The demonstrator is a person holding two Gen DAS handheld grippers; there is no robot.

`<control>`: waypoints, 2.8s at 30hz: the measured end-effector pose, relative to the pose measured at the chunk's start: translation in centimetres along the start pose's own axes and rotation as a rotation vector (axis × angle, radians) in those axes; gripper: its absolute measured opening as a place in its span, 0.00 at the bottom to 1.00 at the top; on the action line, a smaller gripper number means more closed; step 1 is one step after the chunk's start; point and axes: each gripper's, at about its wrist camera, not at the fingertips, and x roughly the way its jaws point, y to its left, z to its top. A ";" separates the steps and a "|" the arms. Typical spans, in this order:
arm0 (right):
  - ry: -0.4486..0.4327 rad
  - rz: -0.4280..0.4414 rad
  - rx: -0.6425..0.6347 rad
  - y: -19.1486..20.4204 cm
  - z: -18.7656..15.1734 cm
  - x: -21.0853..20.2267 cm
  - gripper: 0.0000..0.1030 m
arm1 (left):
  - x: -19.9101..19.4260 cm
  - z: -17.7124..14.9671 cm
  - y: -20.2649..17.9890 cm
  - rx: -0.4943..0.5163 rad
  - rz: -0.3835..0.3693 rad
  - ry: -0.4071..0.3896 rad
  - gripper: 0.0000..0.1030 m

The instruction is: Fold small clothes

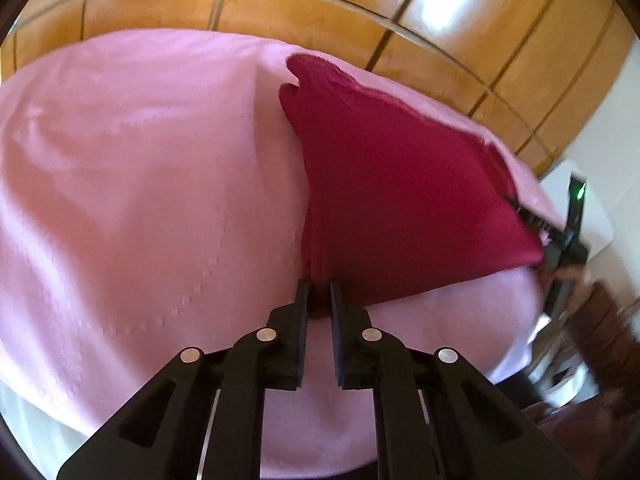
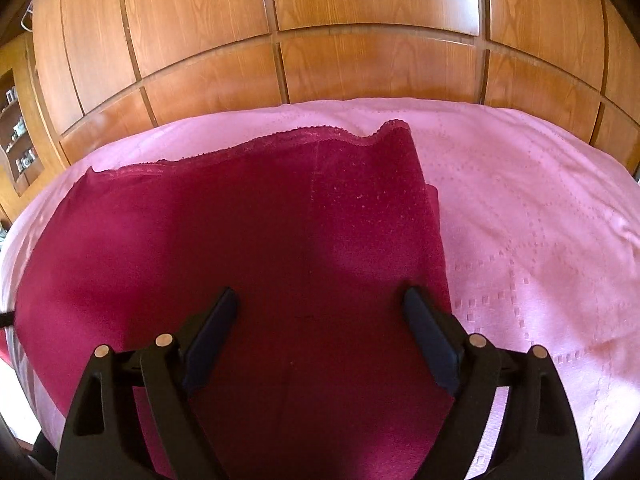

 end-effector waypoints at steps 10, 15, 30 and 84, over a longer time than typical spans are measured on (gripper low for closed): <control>0.057 -0.076 -0.002 2.1 2.1 -1.7 0.89 | -1.0 6.6 -3.4 0.036 0.116 -0.183 0.08; 0.016 -0.051 -0.022 3.7 4.7 -2.4 0.90 | 3.1 9.6 -6.5 0.081 0.177 -0.180 0.08; 0.112 -0.072 0.137 -2.0 6.0 5.6 0.91 | 7.5 11.2 -7.8 0.135 0.283 -0.172 0.08; 0.071 -0.053 0.130 -1.7 5.5 5.6 0.95 | 11.6 16.2 0.2 -0.164 0.261 -0.054 0.08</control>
